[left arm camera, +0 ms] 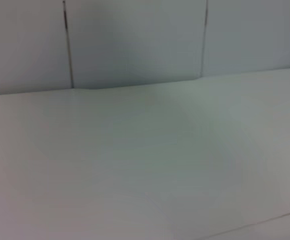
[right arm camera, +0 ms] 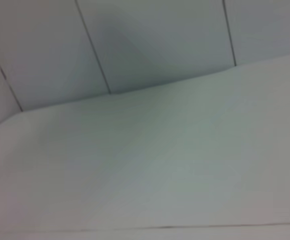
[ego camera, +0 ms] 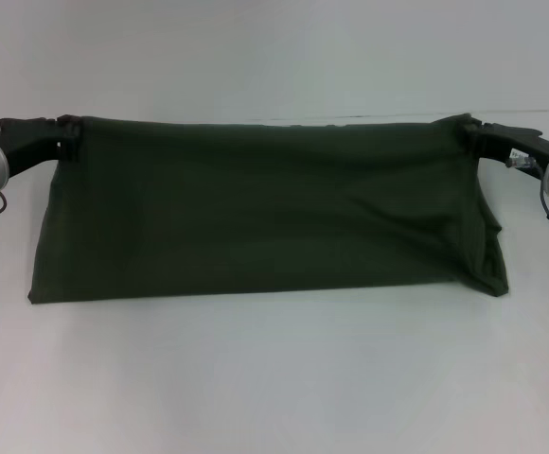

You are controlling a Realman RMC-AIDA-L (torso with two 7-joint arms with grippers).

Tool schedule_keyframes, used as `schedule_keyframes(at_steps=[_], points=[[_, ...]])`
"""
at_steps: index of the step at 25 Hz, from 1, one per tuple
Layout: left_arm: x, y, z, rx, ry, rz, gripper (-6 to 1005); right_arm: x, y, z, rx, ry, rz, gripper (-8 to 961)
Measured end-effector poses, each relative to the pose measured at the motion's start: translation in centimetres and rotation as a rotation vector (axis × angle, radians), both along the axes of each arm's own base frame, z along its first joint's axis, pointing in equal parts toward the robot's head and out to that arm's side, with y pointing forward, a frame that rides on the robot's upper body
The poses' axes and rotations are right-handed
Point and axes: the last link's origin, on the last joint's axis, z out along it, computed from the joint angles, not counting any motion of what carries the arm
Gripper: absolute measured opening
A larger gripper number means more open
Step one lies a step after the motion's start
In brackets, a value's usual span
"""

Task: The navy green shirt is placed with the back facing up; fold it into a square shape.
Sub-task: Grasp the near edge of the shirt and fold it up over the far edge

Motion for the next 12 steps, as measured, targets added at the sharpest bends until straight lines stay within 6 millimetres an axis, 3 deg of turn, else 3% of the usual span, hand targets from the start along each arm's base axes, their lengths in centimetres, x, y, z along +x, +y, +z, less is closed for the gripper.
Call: schedule_keyframes(at_steps=[4,12], points=[[-0.2,0.1,0.3,0.046,-0.028,0.027,97,0.2,0.3,0.2,0.002,-0.038,-0.010,71],[-1.8,-0.3,2.9,0.201,-0.153,0.098,343,0.8,1.0,2.4,0.085,-0.020,-0.047,418]])
